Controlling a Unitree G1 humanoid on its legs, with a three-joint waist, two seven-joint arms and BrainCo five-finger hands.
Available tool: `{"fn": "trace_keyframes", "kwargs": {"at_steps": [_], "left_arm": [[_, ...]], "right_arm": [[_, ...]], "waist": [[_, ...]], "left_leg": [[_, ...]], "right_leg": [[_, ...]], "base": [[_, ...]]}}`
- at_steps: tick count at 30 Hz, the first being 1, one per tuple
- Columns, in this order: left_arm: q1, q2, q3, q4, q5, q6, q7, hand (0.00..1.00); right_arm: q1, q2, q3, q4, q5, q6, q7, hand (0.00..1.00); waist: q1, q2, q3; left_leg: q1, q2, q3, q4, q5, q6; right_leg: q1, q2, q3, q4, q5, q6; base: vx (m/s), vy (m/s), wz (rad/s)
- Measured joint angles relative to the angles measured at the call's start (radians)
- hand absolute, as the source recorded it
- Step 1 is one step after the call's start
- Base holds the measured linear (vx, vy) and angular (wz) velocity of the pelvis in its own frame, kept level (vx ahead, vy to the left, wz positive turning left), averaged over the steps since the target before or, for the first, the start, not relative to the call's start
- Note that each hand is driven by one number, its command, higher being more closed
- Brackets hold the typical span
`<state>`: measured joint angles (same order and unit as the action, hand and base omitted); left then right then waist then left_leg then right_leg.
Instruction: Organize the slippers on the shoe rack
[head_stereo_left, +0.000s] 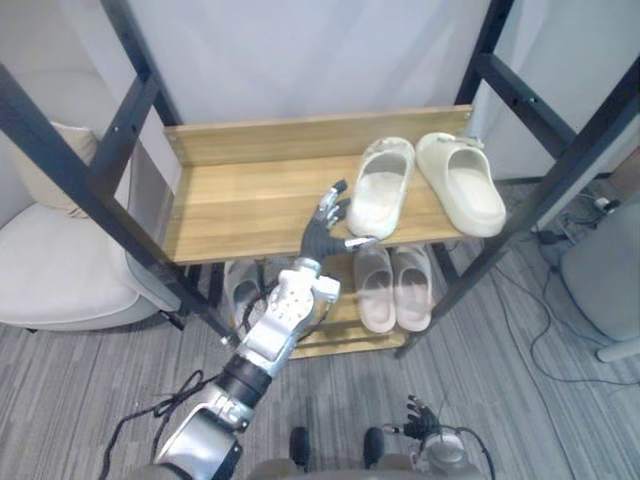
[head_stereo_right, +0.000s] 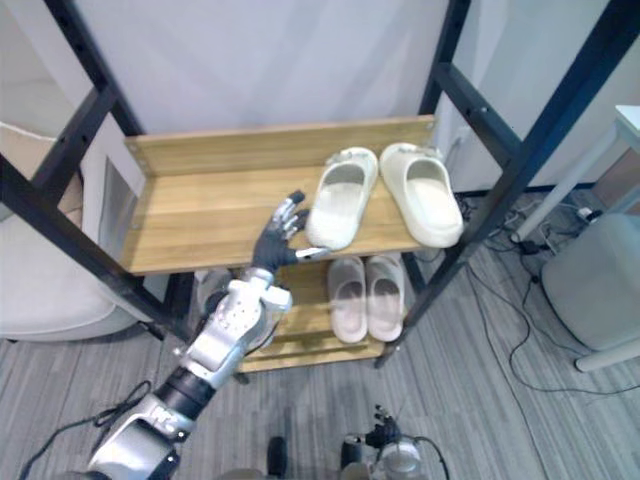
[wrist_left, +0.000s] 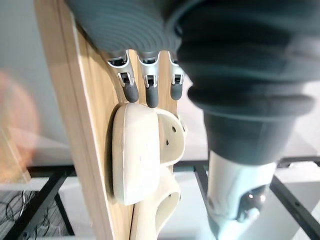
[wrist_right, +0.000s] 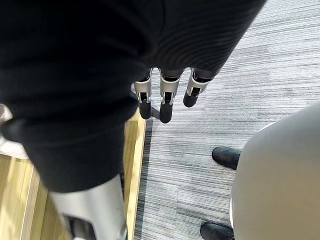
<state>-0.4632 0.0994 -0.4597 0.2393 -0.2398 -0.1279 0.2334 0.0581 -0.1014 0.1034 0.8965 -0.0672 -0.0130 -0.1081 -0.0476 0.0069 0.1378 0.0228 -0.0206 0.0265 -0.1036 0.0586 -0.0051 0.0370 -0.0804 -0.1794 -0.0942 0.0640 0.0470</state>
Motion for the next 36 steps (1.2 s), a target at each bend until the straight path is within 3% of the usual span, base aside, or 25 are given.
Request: {"fn": "trace_keyframes", "kwargs": {"at_steps": [13,26,36], "left_arm": [[-0.086,-0.065,-0.078,0.104,-0.030,0.001,0.004,0.00],[-0.098,-0.062,-0.045,0.127,-0.027,-0.004,0.002,0.00],[-0.082,-0.018,-0.026,0.042,-0.040,0.026,-0.006,0.00]], "right_arm": [[-0.003,0.001,-0.002,0.003,0.029,0.000,-0.013,0.00],[-0.017,0.001,-0.003,0.023,0.028,0.001,-0.014,0.00],[-0.032,0.013,-0.001,0.022,0.027,0.007,-0.010,0.00]], "waist": [[-0.018,-0.001,0.000],[-0.018,-0.002,0.001],[-0.018,-0.002,0.001]], "left_leg": [[0.010,0.002,0.031,-0.005,-0.009,-0.009],[0.013,0.002,0.045,-0.005,-0.016,-0.010],[0.013,0.001,0.017,0.000,-0.009,-0.001]], "right_leg": [[-0.001,0.002,0.027,-0.001,-0.002,0.003],[-0.003,0.002,0.039,-0.001,-0.006,0.009],[0.004,0.001,0.019,0.006,-0.004,0.006]], "base": [[0.00,0.003,-0.05],[0.00,0.005,-0.02],[0.01,-0.004,0.05]]}}
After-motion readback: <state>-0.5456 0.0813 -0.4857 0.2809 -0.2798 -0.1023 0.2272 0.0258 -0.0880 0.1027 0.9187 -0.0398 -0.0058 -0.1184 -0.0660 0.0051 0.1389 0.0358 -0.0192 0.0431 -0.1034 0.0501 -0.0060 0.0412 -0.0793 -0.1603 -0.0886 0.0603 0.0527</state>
